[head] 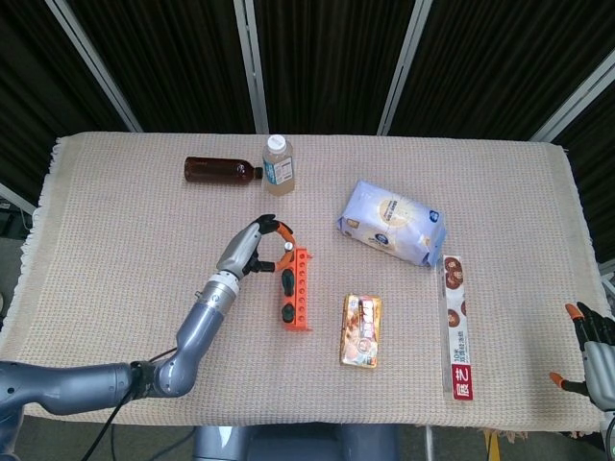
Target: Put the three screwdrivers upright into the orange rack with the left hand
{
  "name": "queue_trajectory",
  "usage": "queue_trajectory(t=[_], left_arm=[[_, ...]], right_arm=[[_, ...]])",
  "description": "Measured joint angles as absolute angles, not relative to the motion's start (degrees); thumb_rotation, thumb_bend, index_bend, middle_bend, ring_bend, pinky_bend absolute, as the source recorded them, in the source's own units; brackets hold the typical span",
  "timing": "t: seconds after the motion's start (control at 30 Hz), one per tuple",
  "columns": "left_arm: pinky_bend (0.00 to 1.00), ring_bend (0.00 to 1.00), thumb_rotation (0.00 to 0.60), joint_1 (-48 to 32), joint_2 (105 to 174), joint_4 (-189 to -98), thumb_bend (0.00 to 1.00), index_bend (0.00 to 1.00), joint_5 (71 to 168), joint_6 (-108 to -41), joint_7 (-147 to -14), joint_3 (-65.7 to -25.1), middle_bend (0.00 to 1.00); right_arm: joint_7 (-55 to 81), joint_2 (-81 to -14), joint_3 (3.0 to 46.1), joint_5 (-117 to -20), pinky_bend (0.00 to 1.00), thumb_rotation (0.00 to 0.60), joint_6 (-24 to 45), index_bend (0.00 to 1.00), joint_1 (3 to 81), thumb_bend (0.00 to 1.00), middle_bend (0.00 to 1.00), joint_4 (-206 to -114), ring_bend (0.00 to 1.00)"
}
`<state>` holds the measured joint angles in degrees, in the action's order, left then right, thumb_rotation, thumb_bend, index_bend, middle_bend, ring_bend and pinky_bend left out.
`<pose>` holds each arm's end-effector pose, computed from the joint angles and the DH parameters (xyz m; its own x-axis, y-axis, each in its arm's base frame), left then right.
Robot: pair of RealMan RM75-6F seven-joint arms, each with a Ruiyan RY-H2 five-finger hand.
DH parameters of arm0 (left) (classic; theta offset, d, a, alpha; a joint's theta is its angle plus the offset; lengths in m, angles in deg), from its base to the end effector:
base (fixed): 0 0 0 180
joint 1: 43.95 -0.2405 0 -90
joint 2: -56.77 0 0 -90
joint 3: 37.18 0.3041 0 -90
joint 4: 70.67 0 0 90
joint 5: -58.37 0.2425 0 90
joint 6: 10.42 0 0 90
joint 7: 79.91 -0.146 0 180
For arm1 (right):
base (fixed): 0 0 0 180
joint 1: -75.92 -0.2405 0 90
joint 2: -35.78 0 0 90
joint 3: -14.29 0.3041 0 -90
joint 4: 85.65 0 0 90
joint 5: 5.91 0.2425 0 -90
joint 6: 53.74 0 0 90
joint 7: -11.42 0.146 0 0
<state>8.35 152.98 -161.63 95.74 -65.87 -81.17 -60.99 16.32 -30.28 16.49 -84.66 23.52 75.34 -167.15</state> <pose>-0.0646 0.4085 -0.0701 -0.3321 0.4320 0.8385 0.9267 -0.0165 0.3755 -0.4449 -0.1543 0.1520 0.4188 -0.1568 0.8944 -0.8718 0.2062 0.4444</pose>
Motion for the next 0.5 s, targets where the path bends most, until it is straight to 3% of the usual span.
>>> queue_trajectory(t=[0.1,0.33,0.5], left_arm=[[0.06,0.03,0.6,8.26,153.01,-161.55,0.46,0.68,95.86,-65.78,-81.19,-61.02,0.26],[0.01,0.0,0.6,7.9,152.33,-162.44,0.42,0.3,97.13,-65.29,-80.98,-61.04,0.07],[0.0,0.0,0.6,7.4,151.73,-163.37,0.41,0.16,98.42,-65.32,-80.7,-60.9,0.0]], right_arm=[[16.29,-30.29,16.51,-84.64,0.0,0.6,23.44,0.0,75.3,0.0,0.0,-167.15,0.0],[16.2,-30.34,16.53,-84.61,0.0,0.6,23.35,0.0,75.24,0.0,0.0,-167.16,0.0],[16.24,-30.37,16.54,-84.58,0.0,0.6,23.37,0.0,75.28,0.0,0.0,-167.1,0.0]])
